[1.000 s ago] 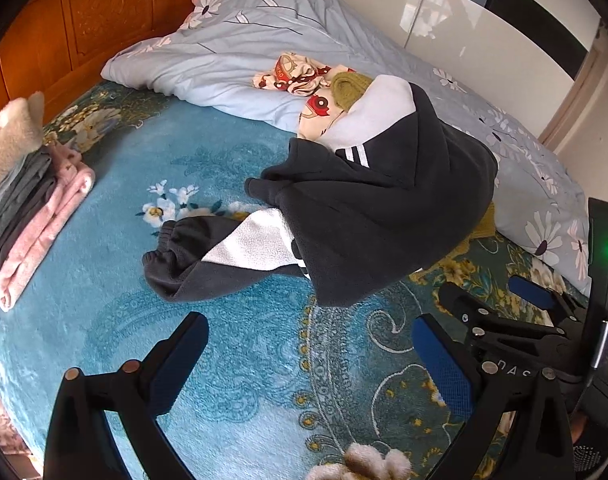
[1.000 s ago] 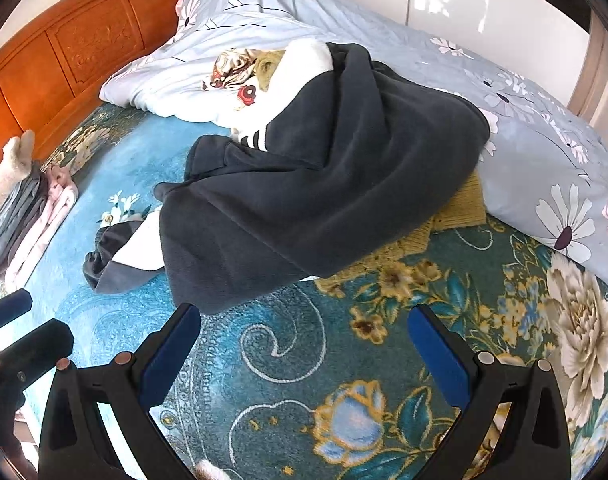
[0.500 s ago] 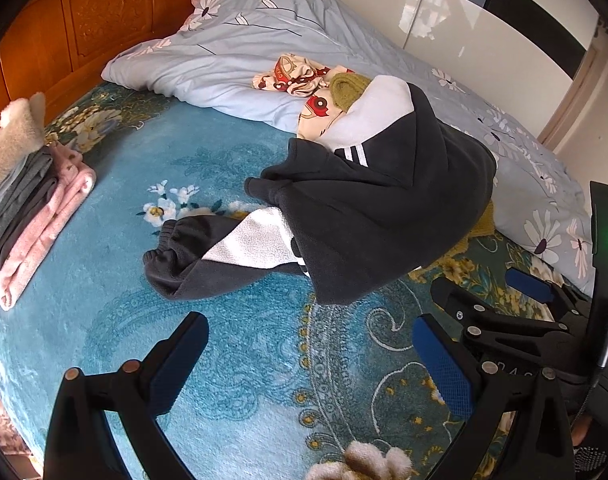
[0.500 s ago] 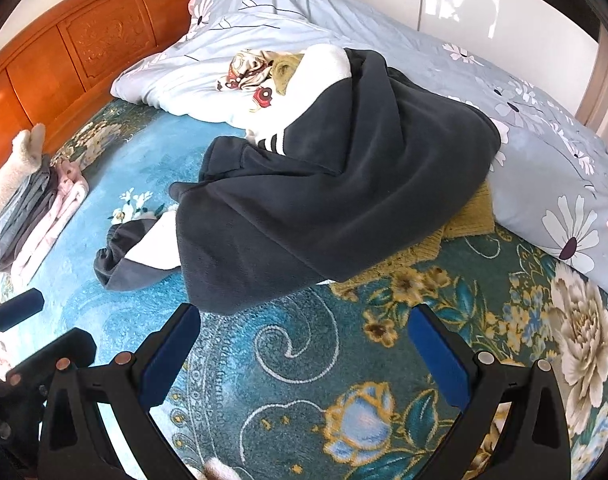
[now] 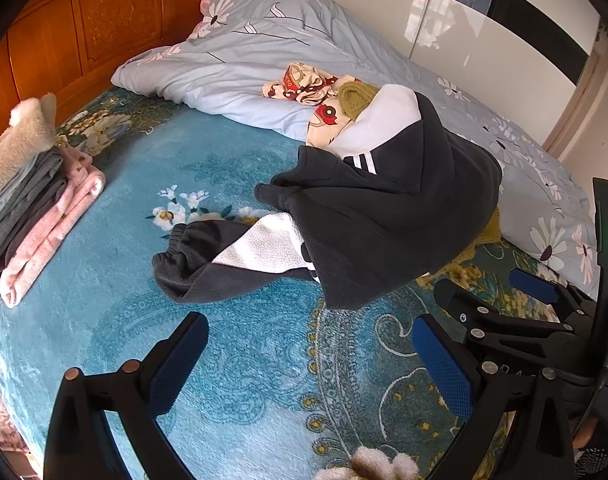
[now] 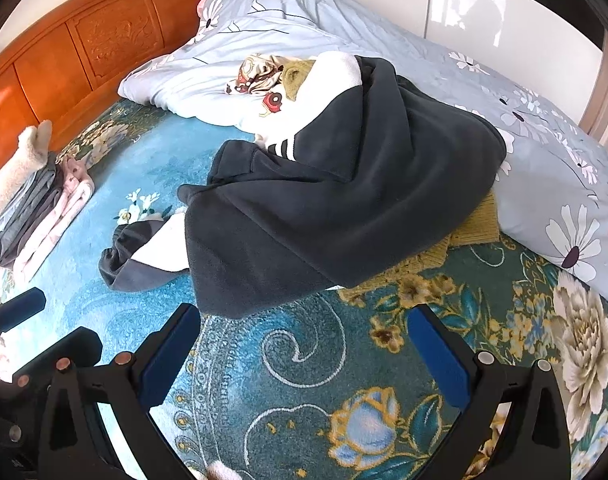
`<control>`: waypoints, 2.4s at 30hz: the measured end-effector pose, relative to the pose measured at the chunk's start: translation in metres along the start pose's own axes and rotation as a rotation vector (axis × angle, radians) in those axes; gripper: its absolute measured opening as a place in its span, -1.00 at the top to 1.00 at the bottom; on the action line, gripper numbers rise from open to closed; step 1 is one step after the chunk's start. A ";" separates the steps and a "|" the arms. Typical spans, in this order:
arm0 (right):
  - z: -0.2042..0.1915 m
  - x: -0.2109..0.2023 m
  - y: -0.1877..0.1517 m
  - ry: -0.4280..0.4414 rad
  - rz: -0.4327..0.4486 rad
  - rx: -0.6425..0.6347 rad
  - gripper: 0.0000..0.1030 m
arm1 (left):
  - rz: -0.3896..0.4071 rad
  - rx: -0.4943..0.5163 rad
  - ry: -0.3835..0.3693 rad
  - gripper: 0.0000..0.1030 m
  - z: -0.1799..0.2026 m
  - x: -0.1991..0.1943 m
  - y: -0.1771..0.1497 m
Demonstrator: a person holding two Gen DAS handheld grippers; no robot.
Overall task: Fold clothes
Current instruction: 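Move both tools toward the crumpled black-and-white fleece jacket, then grasp the black fleece jacket with the right gripper and lift it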
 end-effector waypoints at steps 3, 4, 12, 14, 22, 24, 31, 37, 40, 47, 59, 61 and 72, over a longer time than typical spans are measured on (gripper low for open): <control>-0.001 0.000 0.000 0.001 0.000 -0.003 -1.00 | 0.003 -0.007 0.003 -1.00 -0.001 0.000 0.000; -0.002 0.000 0.000 0.000 0.000 -0.003 -1.00 | 0.004 -0.007 0.005 -1.00 -0.001 0.000 0.000; -0.003 0.001 0.002 -0.008 0.000 -0.010 -1.00 | 0.007 -0.005 0.008 -1.00 -0.002 0.002 -0.001; -0.004 0.002 0.001 -0.008 -0.001 -0.013 -1.00 | 0.005 -0.007 0.006 -1.00 -0.003 0.002 -0.001; -0.008 0.005 0.001 -0.010 -0.012 -0.024 -1.00 | 0.001 -0.027 0.007 -1.00 -0.009 0.004 -0.003; -0.009 0.007 0.001 -0.011 -0.015 -0.028 -1.00 | -0.002 -0.036 0.008 -1.00 -0.011 0.005 -0.004; -0.013 0.011 0.002 -0.008 -0.023 -0.043 -1.00 | -0.003 -0.089 0.024 -1.00 -0.020 0.007 -0.004; -0.035 0.038 0.013 0.018 -0.049 -0.117 -1.00 | 0.037 -0.203 0.053 -1.00 -0.065 -0.018 -0.019; -0.057 0.065 0.022 0.033 -0.077 -0.174 -1.00 | 0.058 -0.253 0.105 -1.00 -0.095 -0.036 -0.032; -0.106 0.119 0.061 0.034 -0.082 -0.257 -0.99 | 0.090 -0.296 0.177 -1.00 -0.136 -0.070 -0.054; -0.128 0.187 0.083 -0.176 -0.218 -0.286 -0.21 | 0.140 -0.358 0.296 -1.00 -0.193 -0.116 -0.081; -0.118 0.184 0.084 -0.246 -0.212 -0.267 -0.16 | 0.153 -0.395 0.295 -1.00 -0.203 -0.122 -0.083; -0.041 0.103 0.094 -0.478 -0.073 -0.267 0.75 | 0.161 -0.405 0.197 -1.00 -0.199 -0.128 -0.076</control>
Point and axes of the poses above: each gripper's, at about its wrist camera, not at the fingertips, and x roughly the way its jaws point, z to its right, y to its top, the point moved 5 cm from there along x, roughly the way its jaws point, and after that the axes turned 3 degrees about -x, right-handed, at the moved point
